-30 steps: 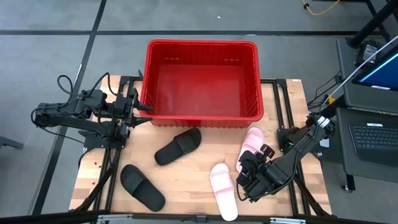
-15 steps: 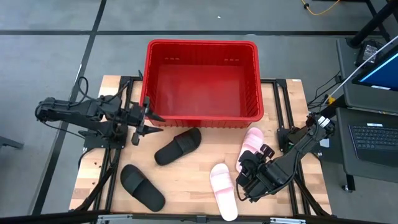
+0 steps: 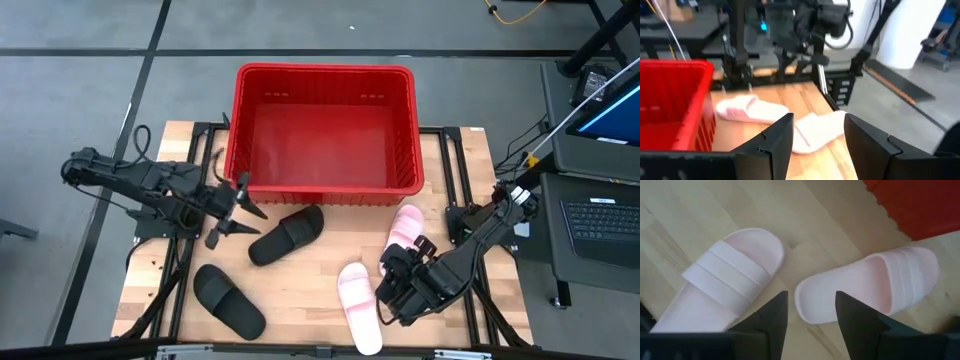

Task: Pick and place slides into bin
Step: Put the bottom pink slide into the red bin

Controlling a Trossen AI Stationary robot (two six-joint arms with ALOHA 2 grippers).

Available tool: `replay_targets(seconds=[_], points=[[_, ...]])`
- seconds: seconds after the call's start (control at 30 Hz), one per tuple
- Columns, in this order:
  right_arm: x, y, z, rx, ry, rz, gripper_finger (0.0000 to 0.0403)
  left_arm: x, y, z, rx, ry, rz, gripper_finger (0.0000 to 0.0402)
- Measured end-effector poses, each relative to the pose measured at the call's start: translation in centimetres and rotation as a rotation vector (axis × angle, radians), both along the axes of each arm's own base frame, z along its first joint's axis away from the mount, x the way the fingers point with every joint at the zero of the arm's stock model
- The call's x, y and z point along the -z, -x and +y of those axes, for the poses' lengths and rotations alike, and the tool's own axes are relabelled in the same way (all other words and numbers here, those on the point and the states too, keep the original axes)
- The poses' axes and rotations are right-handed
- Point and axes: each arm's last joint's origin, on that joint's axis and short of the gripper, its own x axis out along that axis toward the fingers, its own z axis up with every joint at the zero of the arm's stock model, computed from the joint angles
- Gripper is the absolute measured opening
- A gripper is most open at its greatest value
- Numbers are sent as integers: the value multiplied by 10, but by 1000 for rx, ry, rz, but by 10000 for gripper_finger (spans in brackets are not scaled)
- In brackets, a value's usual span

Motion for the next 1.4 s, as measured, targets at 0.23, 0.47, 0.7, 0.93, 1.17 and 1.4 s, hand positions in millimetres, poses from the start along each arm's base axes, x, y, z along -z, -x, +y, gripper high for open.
replay_targets(seconds=[0.23,0.47,0.7,0.93,1.17,1.4], points=[[-15,-11,-1,-27,-88,-51,163,3,-42,-27,-89,-46,122,168],[-43,-11,-1,-185,-75,-58,127,20,-85,-68,-130,-47,236,168],[-56,-10,-5,-320,58,-58,94,36,-112,-111,-70,-40,321,168],[-56,-10,-5,-345,67,-54,90,34,-135,-136,-8,-9,348,169],[-57,-12,7,-360,-49,-110,89,32,-134,-137,-16,-28,364,169],[-45,-10,41,-471,-59,-168,89,25,-117,-142,-62,-155,334,169]])
